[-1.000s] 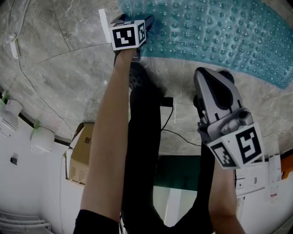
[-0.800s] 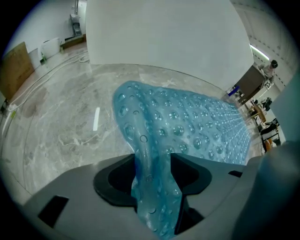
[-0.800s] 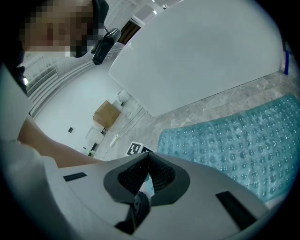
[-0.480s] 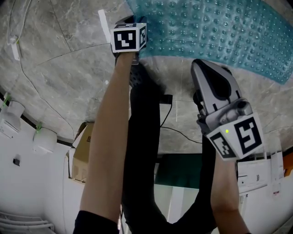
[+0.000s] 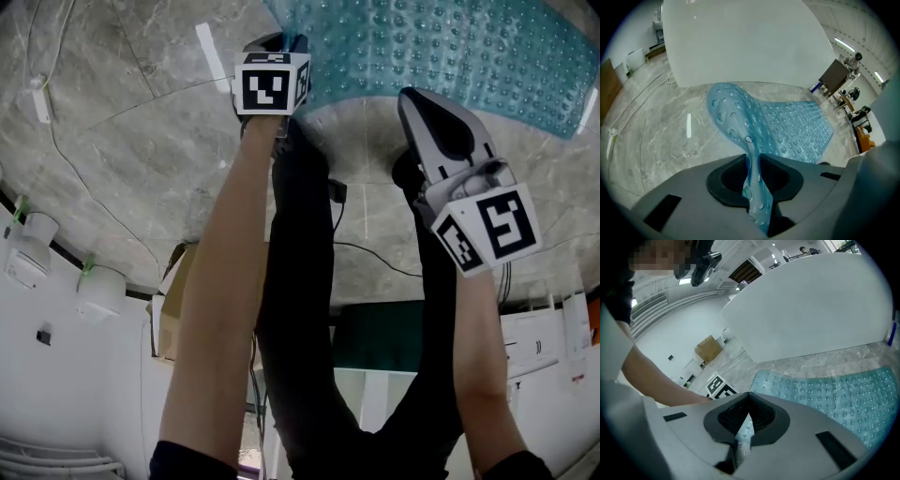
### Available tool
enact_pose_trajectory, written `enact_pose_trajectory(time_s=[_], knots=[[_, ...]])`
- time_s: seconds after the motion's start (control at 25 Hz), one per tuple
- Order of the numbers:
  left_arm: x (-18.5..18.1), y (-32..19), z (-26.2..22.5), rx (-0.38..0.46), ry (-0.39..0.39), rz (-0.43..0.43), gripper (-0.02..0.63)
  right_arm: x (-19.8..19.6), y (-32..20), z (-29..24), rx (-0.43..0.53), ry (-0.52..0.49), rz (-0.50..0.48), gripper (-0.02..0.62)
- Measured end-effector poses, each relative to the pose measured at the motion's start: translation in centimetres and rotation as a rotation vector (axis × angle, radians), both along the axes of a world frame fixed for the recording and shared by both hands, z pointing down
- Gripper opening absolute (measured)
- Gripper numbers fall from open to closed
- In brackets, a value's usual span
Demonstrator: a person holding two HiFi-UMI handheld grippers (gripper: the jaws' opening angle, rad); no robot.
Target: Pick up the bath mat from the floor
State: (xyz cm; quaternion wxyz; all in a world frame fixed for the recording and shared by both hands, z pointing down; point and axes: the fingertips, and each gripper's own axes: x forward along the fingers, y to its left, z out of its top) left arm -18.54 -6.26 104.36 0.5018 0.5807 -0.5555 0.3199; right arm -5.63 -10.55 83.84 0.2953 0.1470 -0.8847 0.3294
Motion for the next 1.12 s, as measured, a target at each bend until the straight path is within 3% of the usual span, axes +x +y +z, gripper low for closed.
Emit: enact_pose_trajectory(time_s=[0.24,0.48,0.64,1.12], knots=[[4.6,-1.4,-7.3,0.022,0.042,0.075,0.061,0.9,-1.2,-7.3,0.029,-0.011,0.028,0.012],[8.5,-3.1,-16.0,0.037,0.09,0.063,0.054,3.1,-4.1,-16.3,0.086,-0.029,0.082,0.012],[12.6,-3.8,-22.1,0.038,0.133,0.1,0.049,5.5,-4.9,-21.7,0.113,-0.026,0.105,0.012],[22.4,-7.2,-41.4,0.191,0.234,0.201,0.043,11.9,-5.4,-37.1,0.216,-0.041,0.119,0.012]])
